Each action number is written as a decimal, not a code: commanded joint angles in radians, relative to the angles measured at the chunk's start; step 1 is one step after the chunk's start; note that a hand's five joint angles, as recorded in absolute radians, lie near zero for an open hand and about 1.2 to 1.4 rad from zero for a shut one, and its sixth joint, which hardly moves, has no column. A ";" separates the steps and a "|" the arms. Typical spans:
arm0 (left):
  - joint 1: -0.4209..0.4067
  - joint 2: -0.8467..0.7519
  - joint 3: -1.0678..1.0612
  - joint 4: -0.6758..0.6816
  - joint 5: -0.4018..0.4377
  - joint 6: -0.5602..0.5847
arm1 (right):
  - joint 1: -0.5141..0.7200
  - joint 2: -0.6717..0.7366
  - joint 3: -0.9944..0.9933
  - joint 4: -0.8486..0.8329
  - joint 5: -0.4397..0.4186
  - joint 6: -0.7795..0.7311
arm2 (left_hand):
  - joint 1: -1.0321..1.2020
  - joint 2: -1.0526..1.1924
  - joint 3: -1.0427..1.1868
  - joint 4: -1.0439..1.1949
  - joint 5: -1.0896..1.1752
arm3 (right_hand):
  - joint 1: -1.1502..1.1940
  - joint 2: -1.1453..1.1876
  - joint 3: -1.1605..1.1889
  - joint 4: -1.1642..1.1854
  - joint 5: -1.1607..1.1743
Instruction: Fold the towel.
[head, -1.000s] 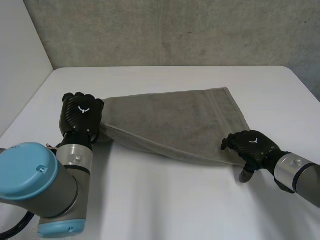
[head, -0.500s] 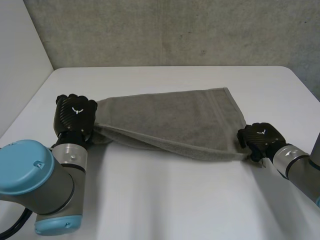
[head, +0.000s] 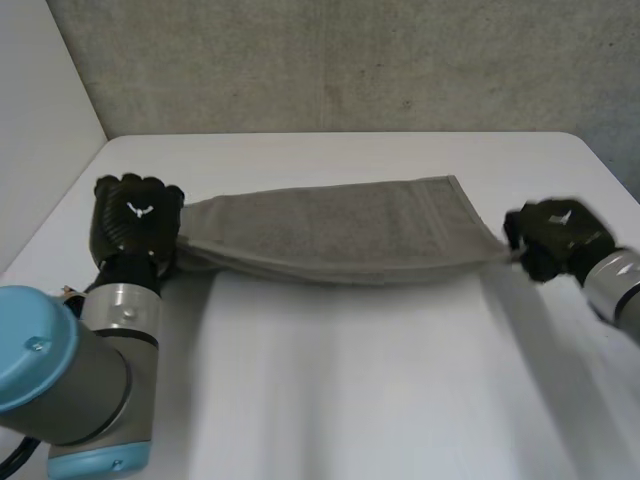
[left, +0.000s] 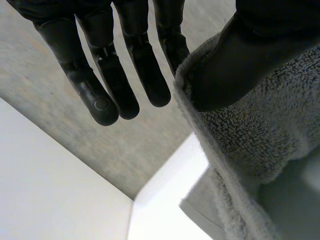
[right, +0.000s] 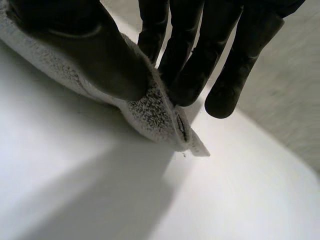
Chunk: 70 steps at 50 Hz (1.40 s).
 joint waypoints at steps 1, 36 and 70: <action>0.001 0.162 -0.035 -0.024 0.004 0.002 | -0.025 -0.203 -0.044 0.086 -0.019 0.033 | -0.123 -0.134 -0.143 -0.129 -0.298 | 0.061 0.081 0.065 0.056 0.051; 0.064 -0.235 0.204 -0.104 0.213 0.009 | 0.027 0.239 -0.429 0.255 0.042 -0.119 | -0.141 -0.151 -0.161 -0.147 -0.315 | 0.061 0.081 0.065 0.056 0.051; 0.061 -0.779 0.924 -0.219 0.126 0.068 | 0.131 0.726 -0.916 0.043 0.252 -0.082 | -1.168 -1.179 -1.188 -1.174 -1.343 | -1.160 -1.141 -1.157 -1.165 -1.171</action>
